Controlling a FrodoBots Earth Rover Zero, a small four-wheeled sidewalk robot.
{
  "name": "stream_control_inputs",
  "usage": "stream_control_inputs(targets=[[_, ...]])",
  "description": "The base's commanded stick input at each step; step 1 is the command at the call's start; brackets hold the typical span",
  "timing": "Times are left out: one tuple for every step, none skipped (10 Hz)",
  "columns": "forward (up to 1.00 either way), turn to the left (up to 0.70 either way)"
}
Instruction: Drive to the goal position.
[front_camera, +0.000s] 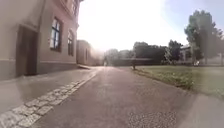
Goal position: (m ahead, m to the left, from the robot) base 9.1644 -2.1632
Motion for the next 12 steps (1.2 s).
stream_control_inputs(targets=[[0.44,0.02],[0.44,0.02],[0.44,0.02],[0.44,0.02],[0.44,0.02],[0.44,0.02],[0.44,0.02],[0.44,0.02],[0.44,0.02],[0.44,0.02],[0.44,0.02],[0.44,0.02]])
